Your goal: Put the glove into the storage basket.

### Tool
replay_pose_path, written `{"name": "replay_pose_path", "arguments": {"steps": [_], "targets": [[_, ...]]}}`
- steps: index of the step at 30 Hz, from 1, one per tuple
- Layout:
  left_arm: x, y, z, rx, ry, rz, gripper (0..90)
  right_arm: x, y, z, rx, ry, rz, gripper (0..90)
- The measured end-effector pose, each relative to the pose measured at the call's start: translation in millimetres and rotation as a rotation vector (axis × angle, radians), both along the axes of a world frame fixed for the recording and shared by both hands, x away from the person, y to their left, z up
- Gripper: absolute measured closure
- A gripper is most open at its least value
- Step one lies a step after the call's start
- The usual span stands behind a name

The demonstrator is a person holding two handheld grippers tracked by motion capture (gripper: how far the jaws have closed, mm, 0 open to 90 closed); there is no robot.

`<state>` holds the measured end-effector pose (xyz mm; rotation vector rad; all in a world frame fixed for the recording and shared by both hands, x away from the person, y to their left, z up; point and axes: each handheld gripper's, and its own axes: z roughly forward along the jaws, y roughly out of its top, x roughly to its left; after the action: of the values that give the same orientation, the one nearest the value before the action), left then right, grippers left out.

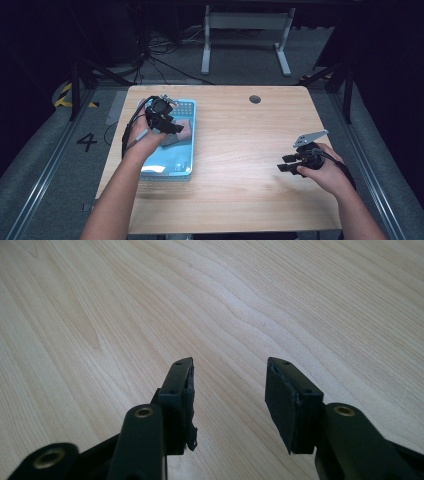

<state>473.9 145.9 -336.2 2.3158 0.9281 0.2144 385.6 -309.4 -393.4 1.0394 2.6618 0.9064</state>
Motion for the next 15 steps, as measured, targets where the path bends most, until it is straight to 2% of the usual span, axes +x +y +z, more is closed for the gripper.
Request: {"name": "replay_pose_path", "arguments": {"steps": [2, 4, 10, 12, 15], "targets": [[-11.7, -4.3, 5.5, -0.04, -0.011, -0.011, 42.2, -0.5, 0.0, 0.4, 0.001, -0.001, -0.001, 55.7], [-23.8, -10.0, 9.0, -0.067, -0.005, -0.026, 43.4, -1.0, -0.5, 0.9, 0.005, 0.0, 0.001, 55.6], [-59.4, -26.4, 12.9, -0.138, -0.031, -0.061, 42.6, -0.8, -2.5, -0.8, 0.001, 0.003, -0.006, 55.4], [-69.6, -31.8, 11.7, -0.154, -0.037, -0.066, 43.1, -0.5, -3.1, -1.5, 0.0, 0.003, -0.008, 55.2], [-83.6, -40.1, 9.0, -0.156, -0.047, -0.084, 43.2, -0.3, -3.8, -2.2, 0.002, 0.009, -0.012, 55.0]]}}
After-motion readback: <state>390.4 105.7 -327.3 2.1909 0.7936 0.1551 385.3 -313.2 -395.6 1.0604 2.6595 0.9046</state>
